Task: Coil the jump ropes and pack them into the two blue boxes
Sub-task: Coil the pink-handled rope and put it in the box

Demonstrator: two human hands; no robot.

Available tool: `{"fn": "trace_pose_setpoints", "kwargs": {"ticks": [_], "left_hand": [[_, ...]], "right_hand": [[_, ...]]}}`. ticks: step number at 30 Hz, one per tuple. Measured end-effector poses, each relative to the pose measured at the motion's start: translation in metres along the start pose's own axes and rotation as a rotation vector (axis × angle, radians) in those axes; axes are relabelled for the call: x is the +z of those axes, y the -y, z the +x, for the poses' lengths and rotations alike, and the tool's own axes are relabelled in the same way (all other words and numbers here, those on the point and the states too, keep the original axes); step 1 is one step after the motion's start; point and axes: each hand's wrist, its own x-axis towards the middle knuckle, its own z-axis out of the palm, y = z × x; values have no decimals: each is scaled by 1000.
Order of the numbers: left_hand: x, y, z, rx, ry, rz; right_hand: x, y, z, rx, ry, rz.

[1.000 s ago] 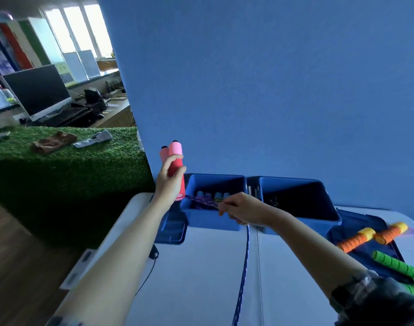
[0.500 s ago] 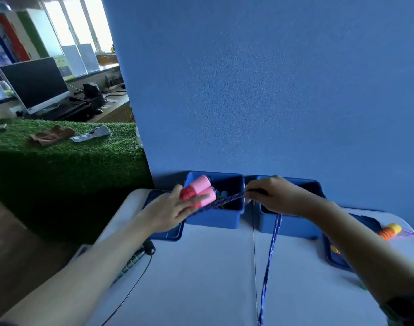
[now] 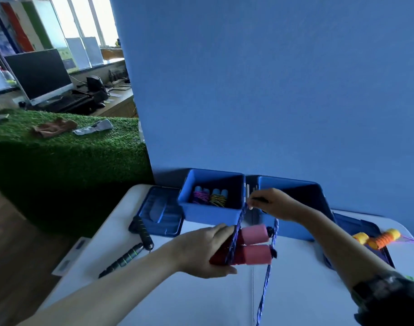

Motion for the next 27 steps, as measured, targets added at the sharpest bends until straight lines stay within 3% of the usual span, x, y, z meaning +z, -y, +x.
{"fn": "trace_pose_setpoints", "kwargs": {"ticks": [5, 9, 12, 16, 20, 24, 27], "left_hand": [[-10, 4, 1, -148, -209, -163], [-19, 12, 13, -205, -422, -255], [-24, 29, 20, -335, -561, -226], [-31, 60, 23, -480, -645, -220], [-30, 89, 18, -555, -599, -120], [-14, 100, 11, -646, -411, 17], [5, 91, 10, -560, -263, 77]], "right_hand": [[37, -8, -12, 217, -85, 331], [82, 16, -19, 288, 54, 654], [105, 31, -22, 301, 60, 729], [117, 49, -29, 285, 15, 538], [114, 72, -42, 78, 2, 231], [95, 90, -50, -35, -33, -47], [70, 94, -41, -95, -77, -314]]}}
